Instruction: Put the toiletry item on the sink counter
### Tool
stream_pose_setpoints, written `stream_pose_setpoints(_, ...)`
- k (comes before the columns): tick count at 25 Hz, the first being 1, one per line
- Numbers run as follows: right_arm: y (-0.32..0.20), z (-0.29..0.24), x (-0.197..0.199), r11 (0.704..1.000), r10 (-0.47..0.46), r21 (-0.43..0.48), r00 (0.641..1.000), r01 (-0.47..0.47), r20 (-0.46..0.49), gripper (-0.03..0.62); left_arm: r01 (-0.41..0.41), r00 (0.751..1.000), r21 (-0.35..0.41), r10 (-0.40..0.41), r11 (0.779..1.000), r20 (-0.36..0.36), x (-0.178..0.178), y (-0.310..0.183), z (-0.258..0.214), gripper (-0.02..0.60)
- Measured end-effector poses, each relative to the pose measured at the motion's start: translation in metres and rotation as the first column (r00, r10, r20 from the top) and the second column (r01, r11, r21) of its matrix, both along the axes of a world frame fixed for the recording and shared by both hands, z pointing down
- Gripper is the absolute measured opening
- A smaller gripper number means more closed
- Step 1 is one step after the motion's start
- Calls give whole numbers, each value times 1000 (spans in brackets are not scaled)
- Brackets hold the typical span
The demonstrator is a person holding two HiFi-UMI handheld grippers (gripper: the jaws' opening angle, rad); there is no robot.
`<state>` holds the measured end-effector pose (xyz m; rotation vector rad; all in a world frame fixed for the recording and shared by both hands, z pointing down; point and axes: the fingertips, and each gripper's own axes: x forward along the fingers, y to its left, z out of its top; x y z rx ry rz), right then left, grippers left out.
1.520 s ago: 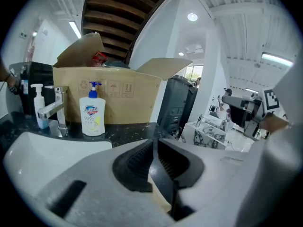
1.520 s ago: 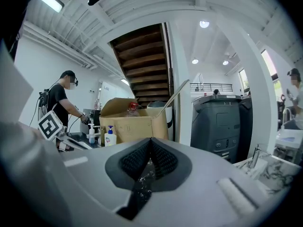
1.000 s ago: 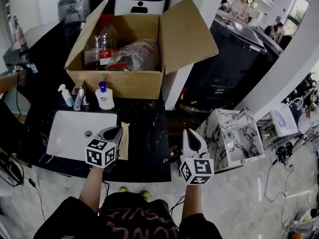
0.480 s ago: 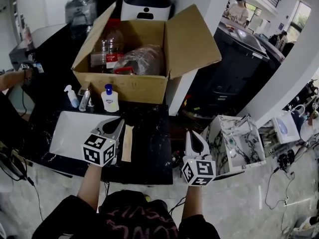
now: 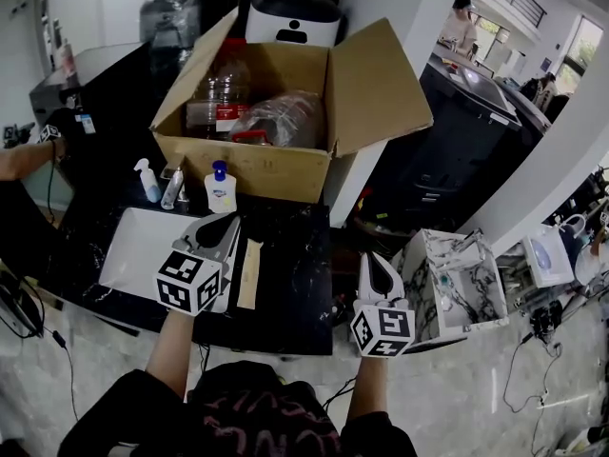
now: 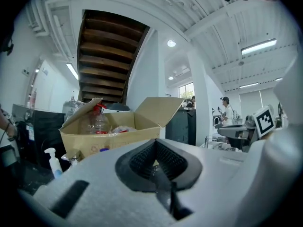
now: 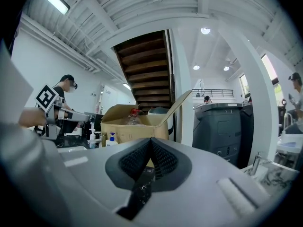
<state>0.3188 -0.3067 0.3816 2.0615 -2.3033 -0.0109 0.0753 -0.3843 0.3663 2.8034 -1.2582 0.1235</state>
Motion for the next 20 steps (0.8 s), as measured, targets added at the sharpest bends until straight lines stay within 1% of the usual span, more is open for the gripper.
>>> stream_pose_setpoints(4, 2, -1, -1, 1000, 13, -2, 1000, -13, -21, 11, 10, 1000, 21, -10, 1000, -4, -5, 2, -7, -2)
stream_pose_setpoints(10, 3, -2, -3, 1000, 18, 0, 1000, -18, -16, 11, 12, 1000, 38, -12, 999, -8, -9, 5, -12, -2)
stream_pose_setpoints(16, 3, 0, -6, 1000, 16, -7, 1000, -17, -17, 11, 15, 1000, 32, -15, 999, -6, -12, 6, -9, -2)
stream_pose_setpoints(20, 2, 0, -8, 1000, 18, -3, 1000, -18, -20, 11, 14, 1000, 36, -13, 999, -17, -14, 6, -9, -2)
